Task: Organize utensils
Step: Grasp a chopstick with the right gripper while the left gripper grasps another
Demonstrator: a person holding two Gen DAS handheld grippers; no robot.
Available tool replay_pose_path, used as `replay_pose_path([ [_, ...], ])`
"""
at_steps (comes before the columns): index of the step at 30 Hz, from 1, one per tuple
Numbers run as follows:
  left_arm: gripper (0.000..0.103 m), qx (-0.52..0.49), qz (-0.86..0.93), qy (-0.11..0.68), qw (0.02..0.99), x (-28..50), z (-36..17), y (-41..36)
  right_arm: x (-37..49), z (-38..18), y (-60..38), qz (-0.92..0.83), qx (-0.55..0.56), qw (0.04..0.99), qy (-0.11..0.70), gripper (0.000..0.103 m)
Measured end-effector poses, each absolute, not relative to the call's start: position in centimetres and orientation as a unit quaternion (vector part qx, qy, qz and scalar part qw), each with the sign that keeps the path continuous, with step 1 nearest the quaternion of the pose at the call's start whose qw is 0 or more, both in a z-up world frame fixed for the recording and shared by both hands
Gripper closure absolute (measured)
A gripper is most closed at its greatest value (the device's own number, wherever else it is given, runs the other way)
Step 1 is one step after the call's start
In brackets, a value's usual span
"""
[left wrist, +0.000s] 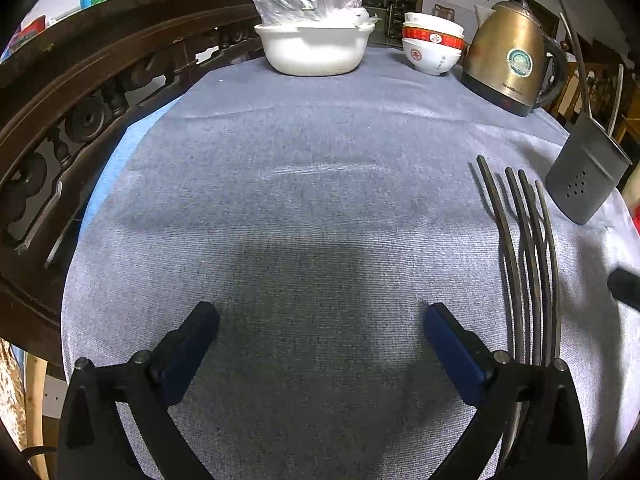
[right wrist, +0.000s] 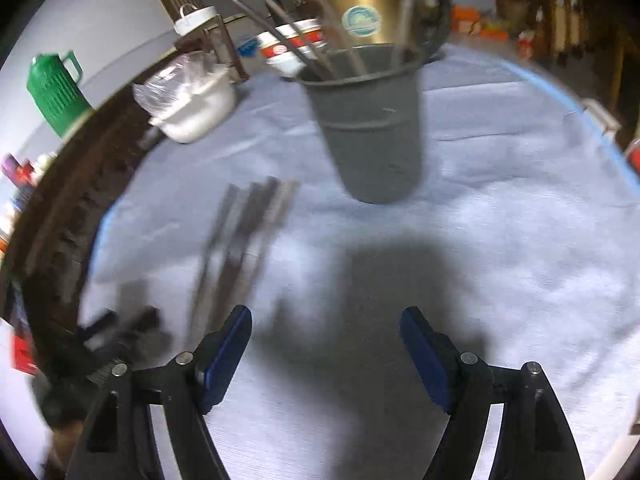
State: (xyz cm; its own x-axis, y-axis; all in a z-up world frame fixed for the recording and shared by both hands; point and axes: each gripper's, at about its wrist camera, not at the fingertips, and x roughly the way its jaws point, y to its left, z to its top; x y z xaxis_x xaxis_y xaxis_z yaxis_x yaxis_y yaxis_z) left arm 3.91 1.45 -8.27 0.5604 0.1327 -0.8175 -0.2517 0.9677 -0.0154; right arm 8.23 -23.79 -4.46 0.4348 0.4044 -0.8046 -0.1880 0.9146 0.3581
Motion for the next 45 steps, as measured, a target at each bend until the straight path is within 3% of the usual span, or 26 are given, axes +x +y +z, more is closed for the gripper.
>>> replay_pose_path([
  [5, 0.0, -0.066, 0.105, 0.455, 0.882, 3.8, -8.3, 1.6, 11.8, -4.9, -21.0, 0.191, 0.135, 0.812, 0.534, 0.061],
  [9, 0.0, -0.065, 0.104, 0.455, 0.882, 3.8, -8.3, 1.6, 13.0, -5.8, -19.3, 0.179, 0.131, 0.803, 0.553, 0.065],
  [12, 0.0, -0.065, 0.104, 0.455, 0.882, 3.8, -8.4, 1.7, 13.2, -6.4, -18.6, 0.171, 0.121, 0.8, 0.563, 0.074],
  [14, 0.0, -0.065, 0.105, 0.455, 0.882, 3.8, -8.4, 1.7, 13.2, -6.4, -18.5, 0.169, 0.101, 0.798, 0.57, 0.091],
  [30, 0.0, -0.122, 0.072, 0.488, 0.861, 6.1, -5.7, 1.0, 14.0, -6.5, -18.6, 0.216, 0.045, 0.775, 0.593, 0.092],
  [34, 0.001, -0.089, 0.057, 0.5, 0.86, 8.4, -4.3, -1.5, 13.5, -6.6, -19.6, 0.229, 0.05, 0.771, 0.593, 0.092],
  [35, 0.003, -0.079, 0.056, 0.507, 0.856, 9.0, -4.4, -2.0, 13.4, -6.6, -19.7, 0.231, 0.051, 0.77, 0.592, 0.092],
  [37, 0.022, -0.064, 0.049, 0.526, 0.847, 10.1, -4.7, -3.1, 13.2, -6.6, -20.0, 0.236, 0.053, 0.769, 0.591, 0.092],
  [39, 0.034, -0.062, 0.037, 0.548, 0.833, 11.0, -5.3, -3.7, 13.1, -6.6, -20.2, 0.24, 0.06, 0.768, 0.59, 0.092],
  [45, 0.037, -0.063, 0.022, 0.575, 0.815, 11.6, -6.2, -5.0, 12.9, -6.7, -21.0, 0.251, 0.067, 0.765, 0.589, 0.094],
])
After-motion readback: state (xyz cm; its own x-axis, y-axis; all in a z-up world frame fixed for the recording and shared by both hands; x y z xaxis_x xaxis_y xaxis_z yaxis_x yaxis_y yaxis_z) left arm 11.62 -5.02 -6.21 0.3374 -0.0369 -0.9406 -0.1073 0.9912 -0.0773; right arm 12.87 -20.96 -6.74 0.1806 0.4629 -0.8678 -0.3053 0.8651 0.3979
